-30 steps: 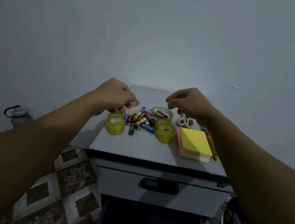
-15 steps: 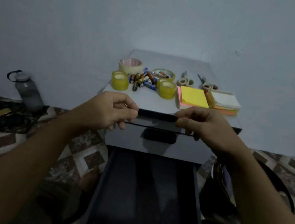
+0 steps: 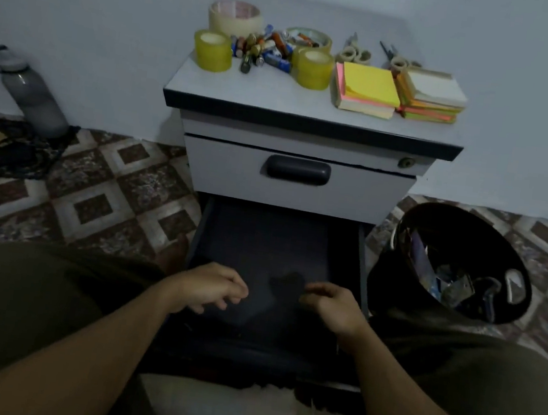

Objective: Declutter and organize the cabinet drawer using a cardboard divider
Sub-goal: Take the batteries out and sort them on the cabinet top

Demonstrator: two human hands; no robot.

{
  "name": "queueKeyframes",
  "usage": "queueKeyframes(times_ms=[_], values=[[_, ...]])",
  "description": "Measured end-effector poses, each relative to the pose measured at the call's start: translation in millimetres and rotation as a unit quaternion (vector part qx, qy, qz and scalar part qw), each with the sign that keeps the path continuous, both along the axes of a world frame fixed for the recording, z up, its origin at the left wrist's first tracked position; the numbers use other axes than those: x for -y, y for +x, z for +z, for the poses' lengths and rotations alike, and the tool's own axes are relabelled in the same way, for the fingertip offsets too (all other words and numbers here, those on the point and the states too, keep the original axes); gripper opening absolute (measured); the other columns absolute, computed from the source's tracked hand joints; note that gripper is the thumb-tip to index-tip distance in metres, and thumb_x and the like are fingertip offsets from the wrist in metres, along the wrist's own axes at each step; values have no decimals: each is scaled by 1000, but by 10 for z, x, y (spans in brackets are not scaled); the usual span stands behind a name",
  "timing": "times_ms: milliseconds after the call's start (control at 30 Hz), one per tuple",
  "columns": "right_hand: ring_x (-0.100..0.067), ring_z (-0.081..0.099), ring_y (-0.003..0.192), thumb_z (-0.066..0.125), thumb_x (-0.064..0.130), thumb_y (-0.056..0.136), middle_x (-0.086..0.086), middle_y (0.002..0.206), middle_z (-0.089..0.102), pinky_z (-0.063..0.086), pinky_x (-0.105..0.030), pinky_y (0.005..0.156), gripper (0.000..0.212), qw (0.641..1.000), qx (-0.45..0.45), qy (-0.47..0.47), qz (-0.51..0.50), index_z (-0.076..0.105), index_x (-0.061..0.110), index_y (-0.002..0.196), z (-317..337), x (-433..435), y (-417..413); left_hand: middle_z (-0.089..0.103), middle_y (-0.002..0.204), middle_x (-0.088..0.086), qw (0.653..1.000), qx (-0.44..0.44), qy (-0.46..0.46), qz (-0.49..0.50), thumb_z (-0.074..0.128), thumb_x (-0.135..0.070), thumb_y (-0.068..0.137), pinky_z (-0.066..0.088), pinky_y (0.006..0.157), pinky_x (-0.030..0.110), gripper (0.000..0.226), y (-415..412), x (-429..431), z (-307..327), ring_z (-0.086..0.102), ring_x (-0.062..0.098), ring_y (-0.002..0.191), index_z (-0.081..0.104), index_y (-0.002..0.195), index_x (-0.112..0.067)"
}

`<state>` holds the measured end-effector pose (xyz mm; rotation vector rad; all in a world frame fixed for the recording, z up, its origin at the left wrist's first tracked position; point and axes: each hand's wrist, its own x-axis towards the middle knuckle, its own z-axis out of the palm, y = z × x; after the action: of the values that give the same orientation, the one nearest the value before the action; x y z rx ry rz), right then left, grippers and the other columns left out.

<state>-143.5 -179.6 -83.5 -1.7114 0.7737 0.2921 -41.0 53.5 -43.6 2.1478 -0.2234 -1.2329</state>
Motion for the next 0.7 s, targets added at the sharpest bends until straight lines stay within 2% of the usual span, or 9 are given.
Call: queueKeyframes(times_ms=[133,267,333,400,500,567,633,700], values=[[-24,61,106,74,20,84,-5,112,66,50,-31,84,28,998,-31,-45,-15,71,13,111,-185,-12,-51,70,111,0,999,-32,25,6,61,-37,95,48,75,26,26,-45,-24,-192,65,16,101,68,113,-20],[-24,62,101,73,20,85,-5,108,68,53,-34,85,14,997,-39,-49,-35,71,18,99,-271,-1,-80,69,103,4,998,-50,8,28,62,-29,96,54,77,22,26,-80,33,-367,66,14,95,66,113,-10],[-24,63,100,73,21,85,-5,107,68,52,-32,82,19,997,-47,-56,-26,72,17,103,-288,5,-98,67,100,0,998,-48,14,27,61,-26,96,53,72,20,23,-97,44,-402,65,11,92,66,111,-10],[-23,64,99,73,22,84,-4,106,69,53,-31,81,19,997,-52,-59,-19,73,19,102,-300,11,-101,68,101,2,998,-53,23,21,62,-28,95,54,73,22,23,-85,40,-417,65,13,93,66,109,-10],[-23,65,95,69,22,86,-4,102,72,53,-31,75,6,998,-50,-43,-20,74,25,86,-308,4,-89,71,107,3,996,-69,33,35,61,-37,93,53,79,34,28,-34,12,-381,67,18,97,67,111,-16],[-25,66,95,66,22,87,-6,100,73,56,-36,79,9,997,-55,-35,-31,75,23,83,-339,23,-67,71,106,5,996,-63,26,63,61,-37,94,55,83,37,29,4,1,-385,67,20,94,67,110,-14],[-26,66,90,65,22,89,-10,98,71,57,-40,82,10,997,-70,-18,-39,73,16,89,-334,37,-60,69,101,7,995,-65,25,72,60,-31,96,57,72,26,29,6,3,-400,66,18,85,65,111,-7],[-26,64,84,63,27,93,-11,95,68,55,-37,72,21,995,-96,-1,-31,69,9,102,-308,29,-66,67,100,5,994,-81,33,65,57,-27,98,53,61,21,27,-22,4,-409,64,16,82,64,112,-4]])
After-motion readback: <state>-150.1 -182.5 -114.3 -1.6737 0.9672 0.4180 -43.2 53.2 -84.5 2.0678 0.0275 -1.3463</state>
